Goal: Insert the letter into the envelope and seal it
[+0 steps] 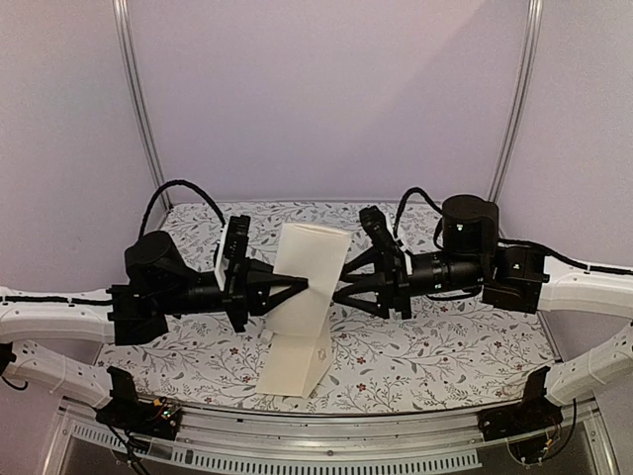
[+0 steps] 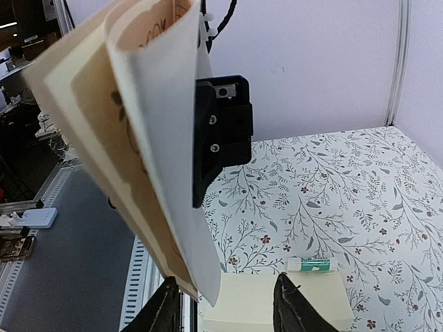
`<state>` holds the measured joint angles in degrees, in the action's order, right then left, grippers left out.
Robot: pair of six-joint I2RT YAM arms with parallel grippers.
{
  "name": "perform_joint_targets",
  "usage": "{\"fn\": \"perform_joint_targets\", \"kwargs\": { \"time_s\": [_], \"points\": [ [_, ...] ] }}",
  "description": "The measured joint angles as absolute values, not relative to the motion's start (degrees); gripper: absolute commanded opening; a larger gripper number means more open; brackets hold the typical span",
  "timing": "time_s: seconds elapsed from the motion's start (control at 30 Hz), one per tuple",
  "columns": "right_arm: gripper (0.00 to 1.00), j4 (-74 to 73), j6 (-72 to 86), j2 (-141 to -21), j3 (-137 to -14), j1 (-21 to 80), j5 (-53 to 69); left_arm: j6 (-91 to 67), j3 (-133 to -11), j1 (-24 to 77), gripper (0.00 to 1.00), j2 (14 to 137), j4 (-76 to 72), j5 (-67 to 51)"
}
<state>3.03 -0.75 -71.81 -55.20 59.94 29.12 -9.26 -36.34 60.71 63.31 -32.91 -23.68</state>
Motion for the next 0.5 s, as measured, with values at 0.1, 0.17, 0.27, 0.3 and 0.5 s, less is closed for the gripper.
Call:
{"fn": "perform_joint_targets", "kwargs": {
  "time_s": [0.1, 0.17, 0.27, 0.3, 0.5],
  "points": [
    [0.67, 3.1, -0.7, -68.8, -53.8, 59.9, 26.6, -9.3, -35.4, 60.7, 0.0, 61.7, -33.8, -22.6],
    [0.72, 3.7, -0.7, -66.8, -52.8, 59.9, 25.2, -9.5, -34.7, 60.7, 0.0, 61.0, -34.3, -21.8],
    [0.77, 5.1, -0.6, -64.2, -50.7, 59.9, 24.5, -9.7, -33.9, 60.7, 0.0, 60.3, -34.9, -21.0],
    [0.79, 5.7, -0.6, -63.7, -50.1, 59.9, 24.6, -9.7, -33.6, 60.7, 0.0, 60.1, -35.1, -20.7],
    [0.8, 11.2, 0.6, -65.0, -49.0, 59.9, 27.1, -10.7, -32.3, 60.7, 0.0, 59.7, -38.1, -19.8]
  ]
}}
